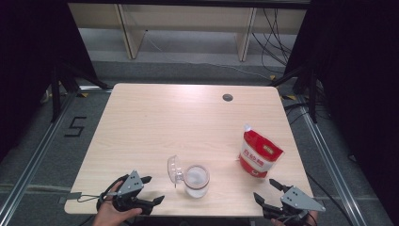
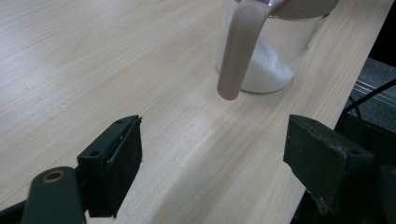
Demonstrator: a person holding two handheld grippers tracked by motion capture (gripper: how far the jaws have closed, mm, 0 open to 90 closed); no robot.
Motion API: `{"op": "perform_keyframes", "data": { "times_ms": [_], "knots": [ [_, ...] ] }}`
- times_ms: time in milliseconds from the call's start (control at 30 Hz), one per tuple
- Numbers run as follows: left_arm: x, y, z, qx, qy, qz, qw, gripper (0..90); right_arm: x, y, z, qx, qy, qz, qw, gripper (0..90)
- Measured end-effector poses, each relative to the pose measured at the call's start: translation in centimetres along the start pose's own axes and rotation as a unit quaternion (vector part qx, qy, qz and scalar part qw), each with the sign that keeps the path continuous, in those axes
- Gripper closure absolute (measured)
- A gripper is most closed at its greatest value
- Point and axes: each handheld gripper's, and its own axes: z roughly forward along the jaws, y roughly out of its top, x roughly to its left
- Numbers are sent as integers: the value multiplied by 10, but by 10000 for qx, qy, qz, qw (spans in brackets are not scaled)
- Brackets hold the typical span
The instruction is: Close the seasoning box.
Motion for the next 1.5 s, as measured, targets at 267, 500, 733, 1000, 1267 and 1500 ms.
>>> {"op": "perform_keyframes", "data": {
  "times_ms": [267,500,733,1000,1267,1500],
  "knots": [
    [-1,0,1,-78,-60,42,9999,253,-2,0,-1,28,-18,-118,9999,286],
    [-7,1,-6,-157,-217,336,9991,595,0,0,1,130,36,-70,9999,288],
    [-7,7,-13,-351,-235,282,9987,885,1,0,4,151,54,-129,9998,288],
    [-14,18,-15,-259,-232,492,9982,896,1,0,5,199,43,-188,9996,292],
    [-14,32,-17,-365,-265,468,9979,896,3,-1,5,230,-19,-78,9997,293],
    [-20,45,-11,-382,-339,580,9970,895,0,0,7,157,1,-252,9996,294]
  ]
}}
